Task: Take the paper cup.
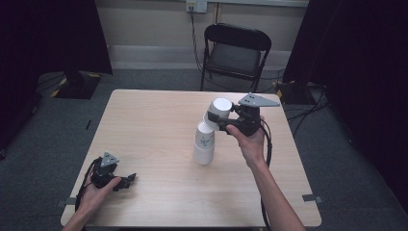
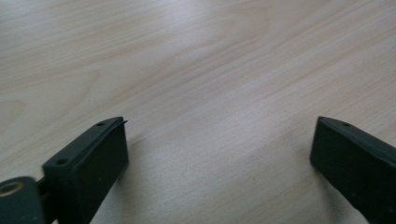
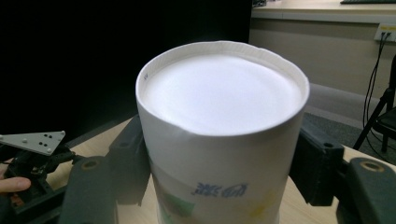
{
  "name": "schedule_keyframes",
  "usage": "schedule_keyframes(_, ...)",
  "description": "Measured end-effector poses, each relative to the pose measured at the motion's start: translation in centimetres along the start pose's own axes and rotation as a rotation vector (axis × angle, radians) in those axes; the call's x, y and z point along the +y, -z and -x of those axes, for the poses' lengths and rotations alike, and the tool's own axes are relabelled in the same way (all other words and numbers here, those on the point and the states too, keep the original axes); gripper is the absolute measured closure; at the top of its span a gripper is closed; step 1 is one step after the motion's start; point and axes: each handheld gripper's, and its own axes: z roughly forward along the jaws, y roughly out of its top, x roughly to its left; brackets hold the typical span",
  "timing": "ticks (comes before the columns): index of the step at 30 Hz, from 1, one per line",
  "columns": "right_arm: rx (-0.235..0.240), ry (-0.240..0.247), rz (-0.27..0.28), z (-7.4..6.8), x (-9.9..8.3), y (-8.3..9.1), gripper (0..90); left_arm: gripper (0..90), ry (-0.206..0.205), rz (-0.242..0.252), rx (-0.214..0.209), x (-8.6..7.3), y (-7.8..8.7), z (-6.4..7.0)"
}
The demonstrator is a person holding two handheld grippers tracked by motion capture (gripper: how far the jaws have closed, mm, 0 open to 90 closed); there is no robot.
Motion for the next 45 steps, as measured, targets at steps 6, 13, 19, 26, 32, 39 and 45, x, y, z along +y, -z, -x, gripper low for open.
schedule_keyframes(6,-0.017,-0.007,0.018,0.1,-0.5,2.1,32.5,16.8,-0.002,0.0,-0.027,0.2,0.3,0.1)
schedule_keyframes(13,-0.014,-0.011,-0.002,-0.6,-1.8,3.4,32.5,19.9,-0.007,0.012,-0.04,0.6,0.8,0.3)
schedule_keyframes(19,-0.025,-0.029,-0.038,-0.4,-3.6,4.2,32.4,20.8,-0.006,0.008,-0.055,0.7,1.4,0.2)
schedule_keyframes(26,-0.028,-0.053,-0.078,-0.5,-5.7,4.7,32.3,21.9,-0.023,0.019,-0.092,1.1,1.6,0.9)
schedule_keyframes(32,0.001,-0.073,-0.1,-1.4,-8.4,4.5,33.5,23.6,-0.059,0.09,-0.121,1.9,2.2,2.3)
schedule_keyframes(39,0.071,-0.124,-0.118,-2.4,-9.4,4.1,34.2,27.6,-0.082,0.158,-0.185,2.8,3.0,3.9)
schedule_keyframes(45,0.111,-0.155,-0.125,-3.5,-9.8,3.8,34.2,29.2,-0.105,0.188,-0.209,3.6,3.7,5.0)
